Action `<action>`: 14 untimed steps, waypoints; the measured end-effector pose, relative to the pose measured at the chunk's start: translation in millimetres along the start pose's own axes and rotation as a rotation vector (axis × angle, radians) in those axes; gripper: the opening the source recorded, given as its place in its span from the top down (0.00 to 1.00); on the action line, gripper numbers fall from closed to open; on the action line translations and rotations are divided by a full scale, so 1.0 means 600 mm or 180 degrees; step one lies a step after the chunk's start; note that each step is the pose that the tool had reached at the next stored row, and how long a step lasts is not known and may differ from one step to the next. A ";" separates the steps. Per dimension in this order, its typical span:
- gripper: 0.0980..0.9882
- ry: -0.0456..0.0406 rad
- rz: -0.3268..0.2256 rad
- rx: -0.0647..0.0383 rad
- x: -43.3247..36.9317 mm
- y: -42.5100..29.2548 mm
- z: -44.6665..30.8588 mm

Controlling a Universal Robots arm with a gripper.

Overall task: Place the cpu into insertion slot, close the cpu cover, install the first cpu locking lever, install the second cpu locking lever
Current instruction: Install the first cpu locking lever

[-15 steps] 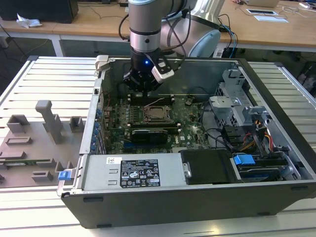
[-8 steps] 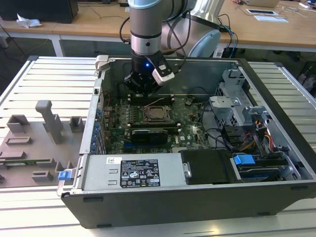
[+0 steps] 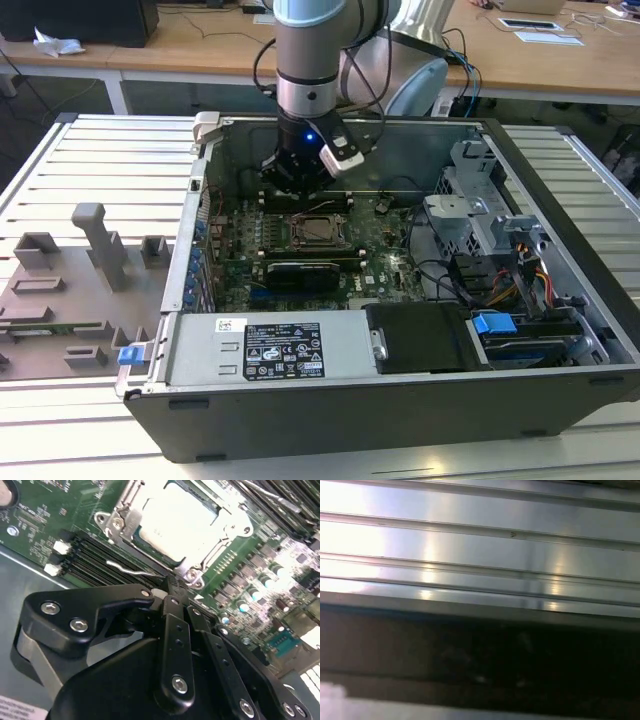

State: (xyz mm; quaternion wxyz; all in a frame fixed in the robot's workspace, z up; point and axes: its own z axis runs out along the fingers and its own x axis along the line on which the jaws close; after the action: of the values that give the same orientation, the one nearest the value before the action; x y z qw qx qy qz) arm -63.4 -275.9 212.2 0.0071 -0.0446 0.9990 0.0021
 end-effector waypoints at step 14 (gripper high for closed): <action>0.99 0.0015 0.0003 0.0000 -0.051 -0.004 0.016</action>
State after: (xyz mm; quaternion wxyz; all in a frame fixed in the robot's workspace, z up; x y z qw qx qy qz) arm -32.8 -275.5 202.9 0.0047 -0.0441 0.9990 0.0019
